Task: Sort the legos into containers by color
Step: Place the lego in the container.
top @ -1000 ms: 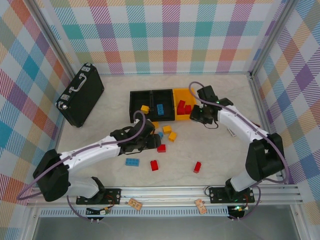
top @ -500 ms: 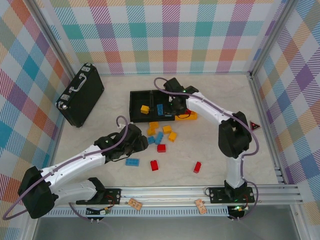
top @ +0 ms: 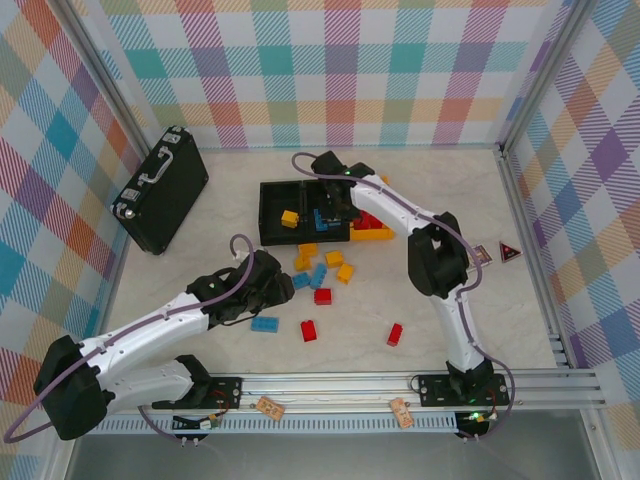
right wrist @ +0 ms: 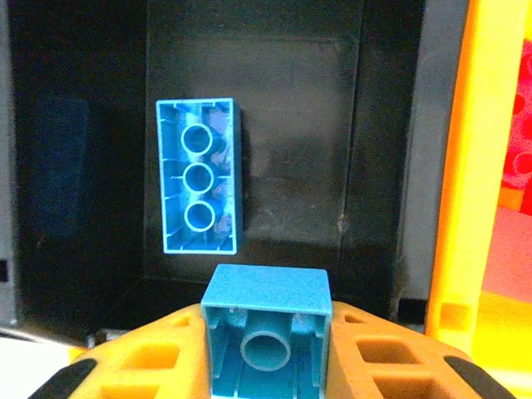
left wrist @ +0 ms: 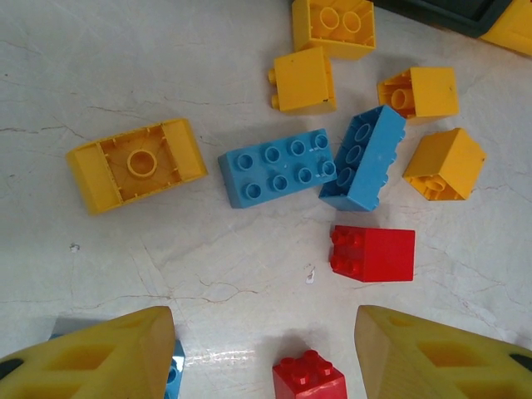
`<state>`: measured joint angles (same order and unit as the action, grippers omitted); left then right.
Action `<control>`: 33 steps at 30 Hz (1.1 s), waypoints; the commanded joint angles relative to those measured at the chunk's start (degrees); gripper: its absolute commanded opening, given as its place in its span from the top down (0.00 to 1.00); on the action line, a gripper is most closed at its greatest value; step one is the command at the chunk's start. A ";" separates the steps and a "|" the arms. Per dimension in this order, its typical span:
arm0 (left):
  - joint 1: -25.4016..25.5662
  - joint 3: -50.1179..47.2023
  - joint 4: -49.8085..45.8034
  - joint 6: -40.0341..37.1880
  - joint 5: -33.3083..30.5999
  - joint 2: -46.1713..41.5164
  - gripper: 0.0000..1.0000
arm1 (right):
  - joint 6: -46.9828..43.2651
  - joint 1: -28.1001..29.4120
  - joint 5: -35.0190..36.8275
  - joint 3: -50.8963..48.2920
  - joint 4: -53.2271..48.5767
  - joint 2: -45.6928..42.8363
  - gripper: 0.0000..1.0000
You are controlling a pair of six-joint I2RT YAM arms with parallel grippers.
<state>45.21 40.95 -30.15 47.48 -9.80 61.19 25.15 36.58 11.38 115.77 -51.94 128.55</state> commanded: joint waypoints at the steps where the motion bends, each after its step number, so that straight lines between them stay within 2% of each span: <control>1: -0.61 -1.21 -1.95 1.06 -1.36 -1.76 0.41 | -1.33 0.76 3.03 3.22 -4.04 2.04 0.67; 14: -1.22 -0.96 -3.68 0.33 -2.33 -3.46 0.40 | -1.67 2.18 3.63 4.49 -4.46 1.10 0.53; 20: -1.49 -0.53 -4.71 0.28 -2.73 -4.49 0.40 | -1.43 2.58 2.00 2.78 -3.58 -3.29 0.53; 33: -2.81 0.66 -7.77 1.17 -2.31 -3.90 0.38 | 1.20 2.98 -5.19 -21.05 7.49 -23.41 0.52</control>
<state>43.05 40.53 -36.07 48.25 -11.64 57.17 25.15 39.13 8.86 98.85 -47.44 108.07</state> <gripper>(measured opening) 0.615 0.478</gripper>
